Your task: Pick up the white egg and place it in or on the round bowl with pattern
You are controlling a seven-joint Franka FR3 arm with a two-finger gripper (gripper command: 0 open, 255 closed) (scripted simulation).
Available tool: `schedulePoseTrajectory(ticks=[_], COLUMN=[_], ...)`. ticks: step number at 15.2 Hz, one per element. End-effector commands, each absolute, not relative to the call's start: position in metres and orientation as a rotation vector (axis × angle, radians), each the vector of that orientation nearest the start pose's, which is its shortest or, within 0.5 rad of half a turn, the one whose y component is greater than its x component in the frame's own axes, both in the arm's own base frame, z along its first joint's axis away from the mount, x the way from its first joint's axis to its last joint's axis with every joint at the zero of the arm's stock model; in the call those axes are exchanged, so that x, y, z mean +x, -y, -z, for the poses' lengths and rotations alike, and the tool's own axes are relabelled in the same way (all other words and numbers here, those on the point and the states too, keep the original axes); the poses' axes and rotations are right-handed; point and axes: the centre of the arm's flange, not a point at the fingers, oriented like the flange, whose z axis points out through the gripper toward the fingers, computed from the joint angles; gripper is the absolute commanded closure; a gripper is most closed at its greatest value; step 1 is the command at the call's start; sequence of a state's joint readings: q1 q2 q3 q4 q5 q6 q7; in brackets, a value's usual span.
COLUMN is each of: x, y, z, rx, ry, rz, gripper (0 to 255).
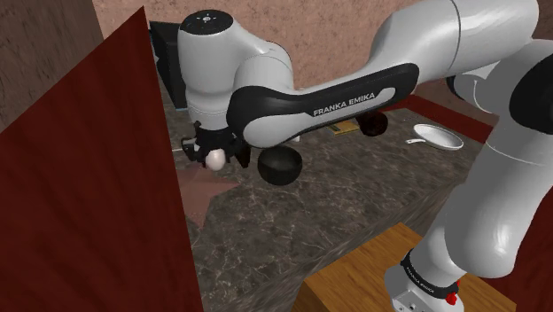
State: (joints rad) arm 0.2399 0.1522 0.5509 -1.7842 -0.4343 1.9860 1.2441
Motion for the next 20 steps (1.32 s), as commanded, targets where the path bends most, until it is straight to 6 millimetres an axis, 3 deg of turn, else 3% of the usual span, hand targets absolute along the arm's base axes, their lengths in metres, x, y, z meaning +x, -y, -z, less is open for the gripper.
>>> schedulePoseTrajectory(ticks=[1, 17, 18, 20], x=[0.459, 0.458, 0.458, 0.458], y=[-0.376, -0.165, -0.154, -0.154], z=[-0.486, -0.484, -0.484, -0.474], rx=[-3.170, -3.170, -3.170, -3.170], ry=[-0.478, -0.478, -0.478, -0.478], rz=[0.511, 0.511, 0.511, 0.511], gripper=[255, 255, 255, 255])
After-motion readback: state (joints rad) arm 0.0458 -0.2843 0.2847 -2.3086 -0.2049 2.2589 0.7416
